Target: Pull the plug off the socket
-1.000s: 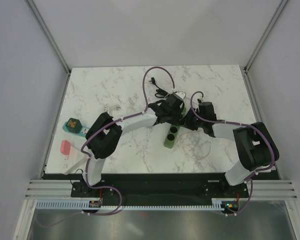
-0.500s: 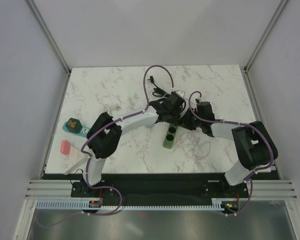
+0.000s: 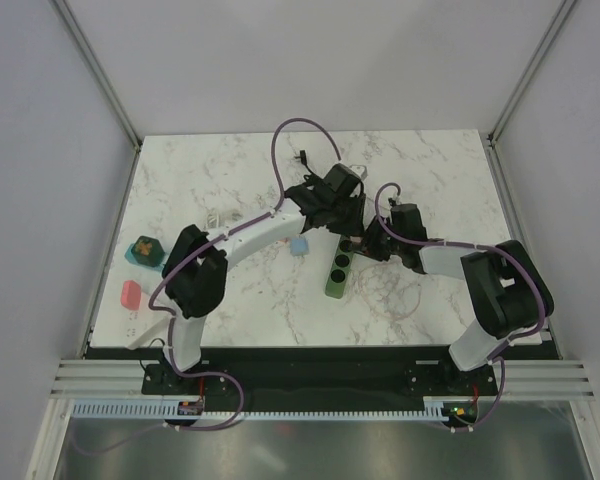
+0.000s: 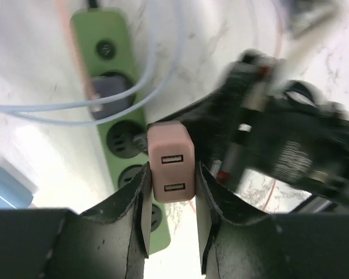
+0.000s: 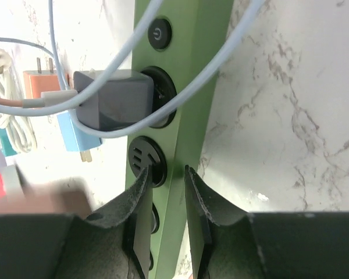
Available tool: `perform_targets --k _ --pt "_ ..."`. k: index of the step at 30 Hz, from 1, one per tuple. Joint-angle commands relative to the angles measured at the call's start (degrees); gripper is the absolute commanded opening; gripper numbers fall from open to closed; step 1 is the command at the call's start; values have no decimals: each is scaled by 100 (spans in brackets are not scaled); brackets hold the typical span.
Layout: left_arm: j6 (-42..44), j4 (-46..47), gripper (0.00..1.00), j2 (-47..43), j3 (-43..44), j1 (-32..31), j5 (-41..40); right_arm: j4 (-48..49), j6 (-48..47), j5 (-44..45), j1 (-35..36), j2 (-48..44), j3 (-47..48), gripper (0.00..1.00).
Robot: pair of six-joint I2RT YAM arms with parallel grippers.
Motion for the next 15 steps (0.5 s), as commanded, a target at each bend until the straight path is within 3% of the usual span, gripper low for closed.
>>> perform_targets --k 1,3,5,9,15 --pt "334 -156 2 -369 570 -404 -67 -1308 -424 1007 31 370 -231 33" --pt "0 246 2 -508 169 -229 1003 -1308 -442 1016 31 396 -187 33" --pt "-467 748 2 -615 -150 18 1516 -1317 -442 972 31 449 -169 33" --pt "-11 83 2 -659 235 -43 648 -1290 -450 937 31 388 -222 33" --pt "236 -357 2 -852 44 281 -12 -1299 -468 840 31 107 -266 34"
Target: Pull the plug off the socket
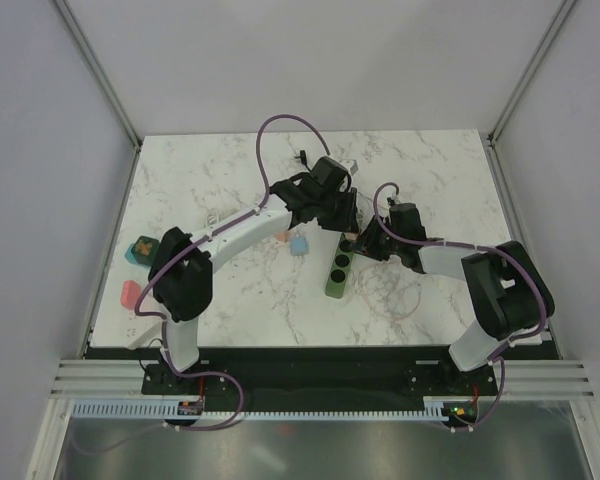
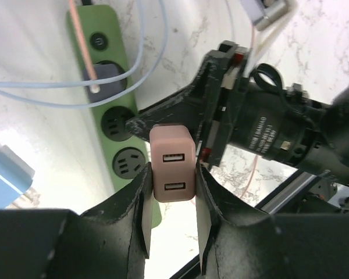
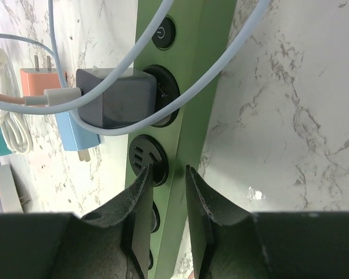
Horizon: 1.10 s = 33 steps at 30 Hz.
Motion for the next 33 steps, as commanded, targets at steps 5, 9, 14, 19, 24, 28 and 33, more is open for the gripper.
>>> perform_targets --k 5,9,14,19,24,28,33 --pt "363 -252 2 -733 -414 743 -704 -1303 -494 717 9 -214 -369 35" --pt "626 -375 2 -769 -432 1121 -1064 -1418 -547 674 9 -522 -439 36" --pt "724 -428 2 -524 -344 1332 -1337 -1427 -723 402 9 -1093 -448 40" --pt "759 -516 2 -172 -38 1622 -1364 -1682 -820 173 18 -1787 -352 46" --pt "777 -648 16 144 148 1754 -1267 -2042 -890 146 9 -2420 -237 49" --pt "864 -692 22 320 201 1807 -1311 -2262 -908 216 18 -2798 -281 50" --pt "812 -736 39 400 227 1886 -1346 -2377 -1004 339 9 -3036 -351 51"
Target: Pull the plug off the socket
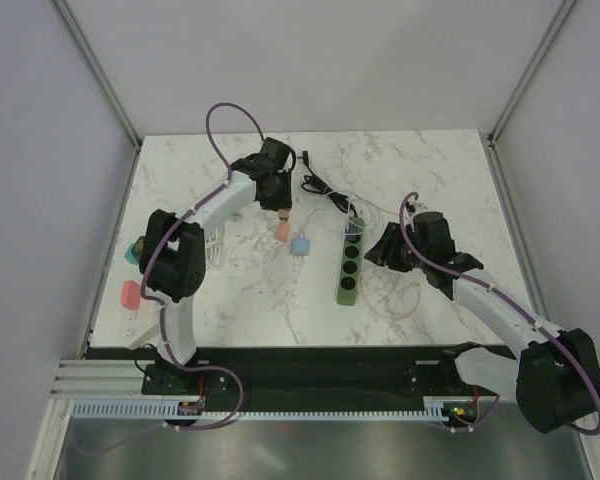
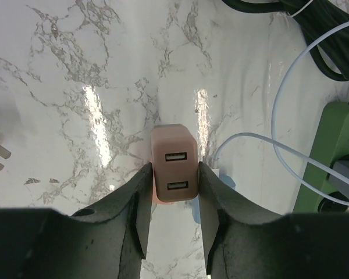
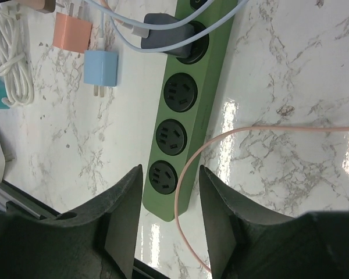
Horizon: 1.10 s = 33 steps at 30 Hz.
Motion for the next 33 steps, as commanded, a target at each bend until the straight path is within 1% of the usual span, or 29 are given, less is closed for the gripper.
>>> perform_targets --k 1,2,3,5,6,10,11,13,15,17,19,21,25,28,30,33 --pt "169 -56 44 -16 282 61 -129 -182 -226 149 -9 -112 73 51" --pt "134 -82 59 -59 282 53 -111 -243 -244 150 -17 -60 82 51" --pt "125 -100 65 -120 265 53 -59 -253 -253 132 -9 -59 82 52" --pt "73 -91 72 -278 159 44 -23 -253 -253 106 -8 -50 47 52" --pt "64 -91 73 -462 115 35 -6 -261 -253 123 -8 -50 29 52" --pt "28 5 74 -1025 -288 -18 152 -297 -411 176 -17 -6 134 52" --pt "37 40 72 -1131 -376 -79 213 -314 -437 185 -17 46 152 53" --pt "28 224 66 -1446 -675 -193 625 -297 -394 185 -9 90 152 53" --pt "-7 409 63 -1736 -999 -307 1099 -271 -341 167 -17 117 82 53" --pt "-51 690 59 -1861 -1272 -535 1390 -209 -367 141 -26 160 73 54" --pt "-68 857 56 -1923 -1414 -816 1488 -209 -411 150 -26 239 108 54" --pt "-86 1007 55 -1870 -1449 -975 1550 -218 -411 150 -17 275 125 55" --pt "-112 1033 55 -1406 -1265 -1291 1857 -183 -271 132 -17 144 3 55" --pt "-121 1130 57 -1211 -1168 -1502 1805 -208 -349 193 -26 82 -50 56" --pt "-139 1218 59 -992 -1098 -1600 1752 -244 -376 281 -17 64 -41 56" --pt "-139 1227 66 -720 -993 -1810 1437 -279 -350 229 -17 29 -103 56"
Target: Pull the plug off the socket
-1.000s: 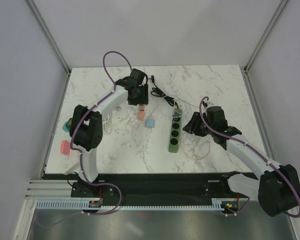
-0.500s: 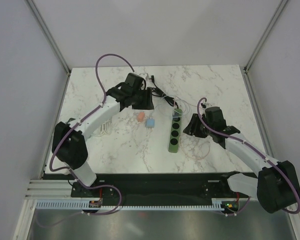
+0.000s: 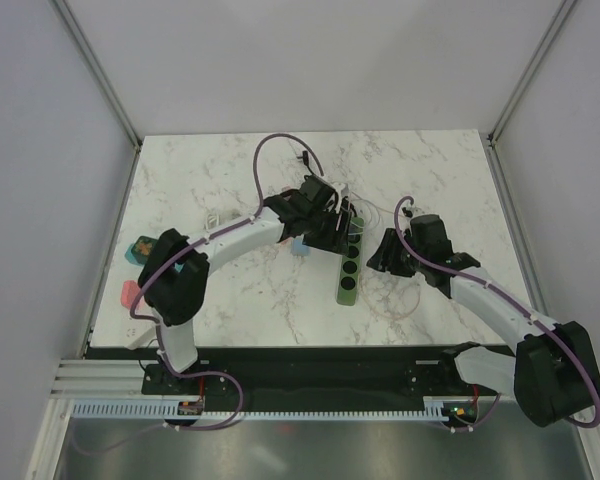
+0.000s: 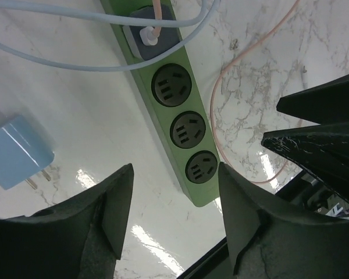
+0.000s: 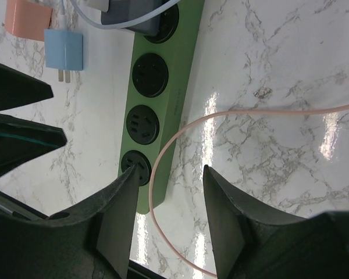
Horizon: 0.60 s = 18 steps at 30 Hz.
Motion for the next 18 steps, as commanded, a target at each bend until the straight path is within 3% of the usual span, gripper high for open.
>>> perform_targets --k 1,5,12,18 --pt "-93 259 68 236 319 -272 -280 44 -31 63 -24 -144 -79 56" --pt "-84 346 70 500 424 -439 -789 27 -127 124 -15 -83 -9 56" --pt "48 698 68 913 530 -448 -1098 27 -100 54 -15 -126 -35 57" --pt "57 892 73 1177 819 -448 -1194 70 -66 -95 -15 -47 -44 57"
